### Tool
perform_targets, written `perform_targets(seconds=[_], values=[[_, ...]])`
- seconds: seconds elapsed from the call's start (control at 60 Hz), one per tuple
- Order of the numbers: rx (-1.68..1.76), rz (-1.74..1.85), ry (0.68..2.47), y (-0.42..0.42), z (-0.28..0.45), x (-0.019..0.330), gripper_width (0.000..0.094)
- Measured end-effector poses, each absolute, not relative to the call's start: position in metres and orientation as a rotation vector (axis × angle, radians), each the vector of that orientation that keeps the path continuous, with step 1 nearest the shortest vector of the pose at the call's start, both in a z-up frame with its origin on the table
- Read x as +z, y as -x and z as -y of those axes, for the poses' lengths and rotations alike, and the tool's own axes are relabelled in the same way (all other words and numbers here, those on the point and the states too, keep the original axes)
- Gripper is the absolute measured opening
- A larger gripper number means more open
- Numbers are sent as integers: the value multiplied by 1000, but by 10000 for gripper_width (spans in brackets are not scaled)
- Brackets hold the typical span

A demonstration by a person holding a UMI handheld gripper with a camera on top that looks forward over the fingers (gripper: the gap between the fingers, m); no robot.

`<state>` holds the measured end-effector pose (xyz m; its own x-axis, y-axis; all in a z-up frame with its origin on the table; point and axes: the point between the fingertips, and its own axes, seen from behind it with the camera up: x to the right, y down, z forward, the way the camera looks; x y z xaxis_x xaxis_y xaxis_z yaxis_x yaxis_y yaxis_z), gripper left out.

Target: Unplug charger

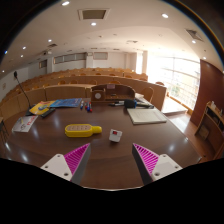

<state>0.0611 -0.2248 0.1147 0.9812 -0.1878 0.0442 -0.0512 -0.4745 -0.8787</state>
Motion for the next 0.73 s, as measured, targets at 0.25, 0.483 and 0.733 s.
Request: perform_targets(seconds=[0.25,0.483,0.733], values=[[-184,-143,2077,-15,310,138,851],[-186,-135,2051,8,338,154,849],[-210,-133,2039,10,344,159,849]])
